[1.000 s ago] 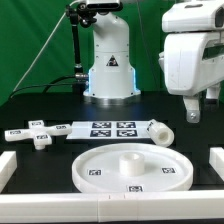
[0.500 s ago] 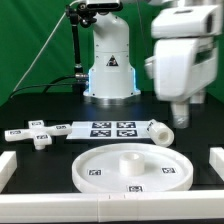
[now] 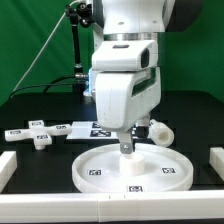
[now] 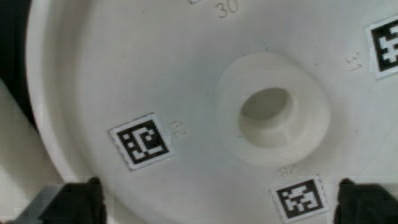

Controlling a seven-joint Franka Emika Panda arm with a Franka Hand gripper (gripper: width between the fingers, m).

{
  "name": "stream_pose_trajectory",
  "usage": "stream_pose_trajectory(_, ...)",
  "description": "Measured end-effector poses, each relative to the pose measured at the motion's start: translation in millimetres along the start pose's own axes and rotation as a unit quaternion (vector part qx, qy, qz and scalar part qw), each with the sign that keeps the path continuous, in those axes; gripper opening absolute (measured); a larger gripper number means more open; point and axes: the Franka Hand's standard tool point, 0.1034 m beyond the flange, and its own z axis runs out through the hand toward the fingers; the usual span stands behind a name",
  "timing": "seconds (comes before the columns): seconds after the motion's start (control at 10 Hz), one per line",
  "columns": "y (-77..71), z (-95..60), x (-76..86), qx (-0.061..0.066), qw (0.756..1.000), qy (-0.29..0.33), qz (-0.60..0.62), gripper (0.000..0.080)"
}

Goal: Assemble round table

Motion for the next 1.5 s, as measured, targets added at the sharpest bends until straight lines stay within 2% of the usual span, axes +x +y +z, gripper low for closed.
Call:
stream_pose_trajectory(0.1, -0.2, 0.7, -0.8, 0.001, 1.0, 0.0, 0.0, 0.0649)
stream_pose_trajectory(0.3, -7.5, 16.6, -8.0, 0.016, 1.0, -0.006, -0.001, 0.0649)
stream_pose_trajectory(0.6, -18.3, 28.6, -4.3, 0.027, 1.0, -0.009, -0.001, 0.0649)
stream_pose_trajectory(0.9, -19.3, 44.4, -15.7, 0.034, 0.999, -0.01, 0.003, 0.0649)
stream_pose_trajectory(1.1, -19.6, 46.5, -16.1, 0.036, 0.999, -0.01, 0.007, 0.0649)
stream_pose_trajectory(1.2, -20.4, 46.4, -14.0, 0.036, 0.999, -0.01, 0.006, 0.0525)
stream_pose_trajectory(1.3, -20.5, 46.7, -14.4, 0.036, 0.999, -0.01, 0.006, 0.0525)
stream_pose_trajectory(1.4, -20.5, 46.7, -14.5, 0.036, 0.999, -0.01, 0.006, 0.0399)
stream_pose_trajectory(1.5, -20.4, 46.7, -14.5, 0.036, 0.999, -0.01, 0.006, 0.0403)
